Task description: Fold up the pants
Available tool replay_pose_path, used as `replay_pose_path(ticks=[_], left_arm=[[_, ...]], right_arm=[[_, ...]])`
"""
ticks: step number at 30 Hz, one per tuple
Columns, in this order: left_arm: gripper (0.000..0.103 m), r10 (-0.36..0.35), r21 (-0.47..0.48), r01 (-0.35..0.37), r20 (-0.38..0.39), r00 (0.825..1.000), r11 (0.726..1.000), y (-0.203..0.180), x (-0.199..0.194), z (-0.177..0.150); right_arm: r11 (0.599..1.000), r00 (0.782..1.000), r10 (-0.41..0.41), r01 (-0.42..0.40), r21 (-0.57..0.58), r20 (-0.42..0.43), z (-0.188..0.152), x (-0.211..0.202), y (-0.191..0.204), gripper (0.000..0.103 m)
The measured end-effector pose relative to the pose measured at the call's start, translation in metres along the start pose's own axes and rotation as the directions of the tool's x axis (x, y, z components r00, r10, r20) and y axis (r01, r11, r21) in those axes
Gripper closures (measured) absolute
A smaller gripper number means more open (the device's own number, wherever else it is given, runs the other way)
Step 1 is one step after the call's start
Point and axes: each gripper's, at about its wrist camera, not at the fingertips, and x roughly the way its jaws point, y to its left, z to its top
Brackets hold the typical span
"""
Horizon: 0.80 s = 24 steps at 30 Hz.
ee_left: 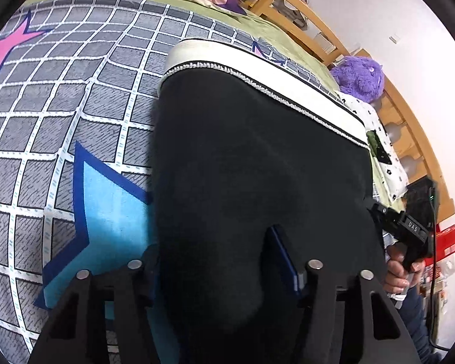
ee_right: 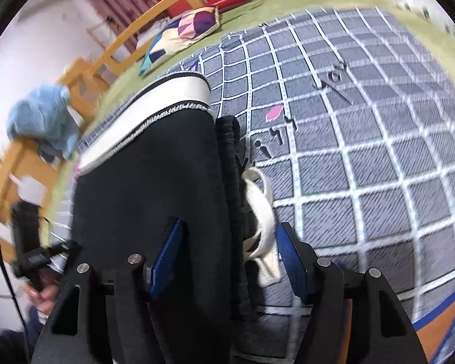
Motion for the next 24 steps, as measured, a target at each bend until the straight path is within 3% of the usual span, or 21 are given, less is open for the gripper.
replay_pose_path(ticks=[2,4,5,7,9,16,19,24], left_arm=[[0.060,-0.035,-0.020,0.034,-0.006,0.999,0.999,0.005,-0.004,0.003],[0.070,-0.059,-0.033,0.058,-0.009,0.998,0.998,0.007,-0.007,0.007],[0.071,-0.065,-0.040,0.064,-0.010,0.998,0.997,0.006,-0.008,0.008],[0.077,-0.067,-0.047,0.067,0.001,0.998,0.997,0.005,-0.012,0.011],[0.080,-0.081,-0.041,0.083,0.026,0.996,0.996,0.003,-0.020,0.013],[0.085,-0.122,-0.018,0.124,0.076,0.990,0.992,0.015,-0.073,0.037],[0.085,-0.092,0.003,0.092,0.095,0.991,0.996,0.041,-0.107,0.048],[0.085,0.041,-0.004,-0.041,0.093,0.995,0.999,0.101,-0.153,0.057]], right_arm=[[0.995,0.996,0.086,-0.083,0.061,-0.037,-0.002,0.009,-0.005,0.039],[0.997,0.998,0.065,-0.064,0.048,-0.004,-0.005,0.009,0.000,0.039],[0.998,0.999,0.047,-0.048,0.039,0.010,-0.007,0.009,0.004,0.050],[0.996,0.997,0.065,-0.067,0.065,0.034,-0.009,0.006,0.010,0.058],[0.996,0.997,0.033,-0.039,0.079,0.075,-0.008,-0.003,0.019,0.075],[0.999,0.986,-0.007,-0.001,0.045,0.169,-0.018,-0.036,0.087,0.080],[0.998,0.982,0.050,-0.058,0.040,0.185,-0.027,-0.034,0.119,0.081],[0.984,0.976,0.176,-0.178,0.006,0.126,-0.041,0.021,0.179,0.081]])
